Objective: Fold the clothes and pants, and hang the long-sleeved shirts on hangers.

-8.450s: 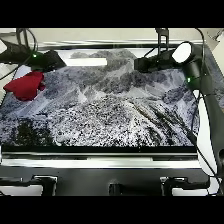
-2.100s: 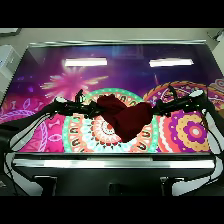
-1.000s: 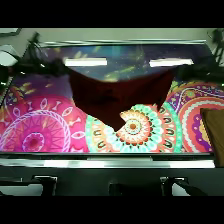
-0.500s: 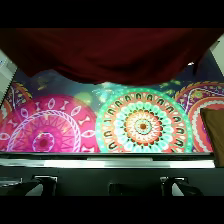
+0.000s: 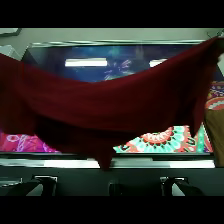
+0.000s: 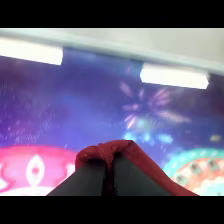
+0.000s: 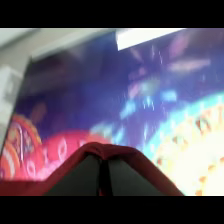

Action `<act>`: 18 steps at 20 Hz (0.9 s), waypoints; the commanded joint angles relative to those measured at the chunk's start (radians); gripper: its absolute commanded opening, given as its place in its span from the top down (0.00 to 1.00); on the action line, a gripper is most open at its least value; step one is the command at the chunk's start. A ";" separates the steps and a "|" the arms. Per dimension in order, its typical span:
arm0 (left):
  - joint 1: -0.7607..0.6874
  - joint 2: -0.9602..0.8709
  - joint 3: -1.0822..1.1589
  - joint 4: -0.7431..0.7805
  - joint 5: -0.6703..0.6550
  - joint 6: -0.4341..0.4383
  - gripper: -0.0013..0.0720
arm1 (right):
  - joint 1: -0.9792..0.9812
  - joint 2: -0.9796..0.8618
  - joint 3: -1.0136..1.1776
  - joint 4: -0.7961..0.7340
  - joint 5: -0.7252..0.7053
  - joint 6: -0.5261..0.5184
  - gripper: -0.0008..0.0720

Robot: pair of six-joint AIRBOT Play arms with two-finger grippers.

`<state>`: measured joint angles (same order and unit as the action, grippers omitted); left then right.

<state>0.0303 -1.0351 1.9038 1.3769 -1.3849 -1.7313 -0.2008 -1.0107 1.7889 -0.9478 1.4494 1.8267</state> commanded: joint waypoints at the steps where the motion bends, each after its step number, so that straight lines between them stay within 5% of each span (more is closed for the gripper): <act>1: -0.001 -0.247 -0.138 0.019 0.039 0.041 0.95 | 0.118 -0.204 -0.136 -0.060 0.075 -0.013 0.95; 5: -0.001 -0.662 -0.183 0.015 0.208 0.040 0.95 | 0.269 -0.480 -0.312 -0.250 -0.240 -0.064 0.95; 11: 0.001 -1.056 0.082 0.012 0.313 -0.074 0.95 | 0.243 -0.777 -0.316 -0.122 -0.682 -0.005 0.94; 12: 0.002 -1.087 0.127 0.011 0.313 -0.097 0.94 | 0.244 -0.795 -0.316 -0.078 -0.732 -0.006 0.87; 13: 0.001 -1.099 0.148 0.010 0.311 -0.106 0.82 | 0.244 -0.805 -0.316 -0.042 -0.763 -0.006 0.71; 16: 0.008 -1.064 0.148 0.011 0.280 -0.106 0.08 | 0.218 -0.779 -0.295 -0.025 -0.739 -0.006 0.36; 18: 0.030 -1.007 0.148 0.010 0.239 -0.106 0.05 | 0.147 -0.736 -0.255 -0.026 -0.614 -0.013 0.36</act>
<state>0.0422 -2.0712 2.0319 1.3865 -1.1084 -1.8214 0.0032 -1.7706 1.5009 -1.0004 0.7704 1.8183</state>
